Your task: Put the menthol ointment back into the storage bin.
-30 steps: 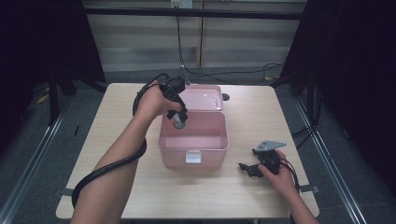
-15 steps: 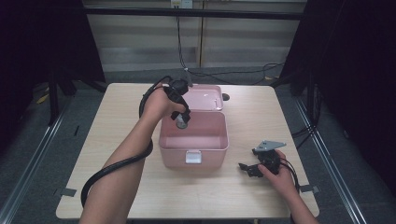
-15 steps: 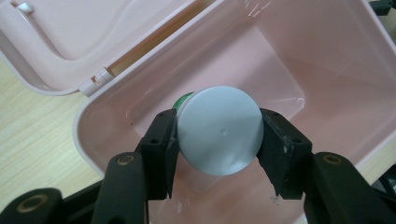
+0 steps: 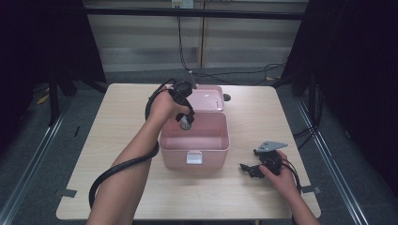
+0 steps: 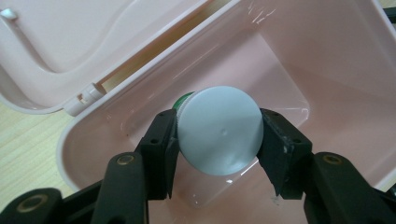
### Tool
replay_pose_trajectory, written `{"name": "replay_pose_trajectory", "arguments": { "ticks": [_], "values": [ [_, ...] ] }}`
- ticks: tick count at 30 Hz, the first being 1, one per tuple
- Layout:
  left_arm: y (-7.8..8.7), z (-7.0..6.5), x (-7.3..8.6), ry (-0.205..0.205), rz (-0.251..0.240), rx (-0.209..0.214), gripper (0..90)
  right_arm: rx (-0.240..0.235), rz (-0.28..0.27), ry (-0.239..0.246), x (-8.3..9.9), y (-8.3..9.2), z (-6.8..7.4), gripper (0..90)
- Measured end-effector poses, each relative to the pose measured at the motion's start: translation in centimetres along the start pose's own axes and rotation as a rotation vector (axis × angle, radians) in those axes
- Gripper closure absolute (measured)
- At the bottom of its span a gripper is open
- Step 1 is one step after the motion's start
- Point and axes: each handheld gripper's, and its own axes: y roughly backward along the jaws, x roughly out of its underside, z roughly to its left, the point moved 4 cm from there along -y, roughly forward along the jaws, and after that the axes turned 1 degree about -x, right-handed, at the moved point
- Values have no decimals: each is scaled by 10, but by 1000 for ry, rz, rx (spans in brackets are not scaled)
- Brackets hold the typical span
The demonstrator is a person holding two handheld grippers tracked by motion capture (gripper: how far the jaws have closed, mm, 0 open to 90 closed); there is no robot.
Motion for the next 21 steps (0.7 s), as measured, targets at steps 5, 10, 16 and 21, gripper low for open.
{"name": "replay_pose_trajectory", "arguments": {
  "ticks": [5, 10, 16, 21],
  "values": [
    [-6, 1, -1, 5, -1, 1, 500, 0, 0, -1, 0, 0, 0, 129],
    [-11, 2, 0, 12, 4, 5, 500, 0, 0, 0, 0, 0, 0, 129],
    [-19, 3, -1, 19, 6, 11, 500, 0, 0, 0, 0, 0, 0, 129],
    [-24, 2, -1, 26, 10, 20, 500, 0, 0, 0, 0, 0, 0, 129]
  ]
}}
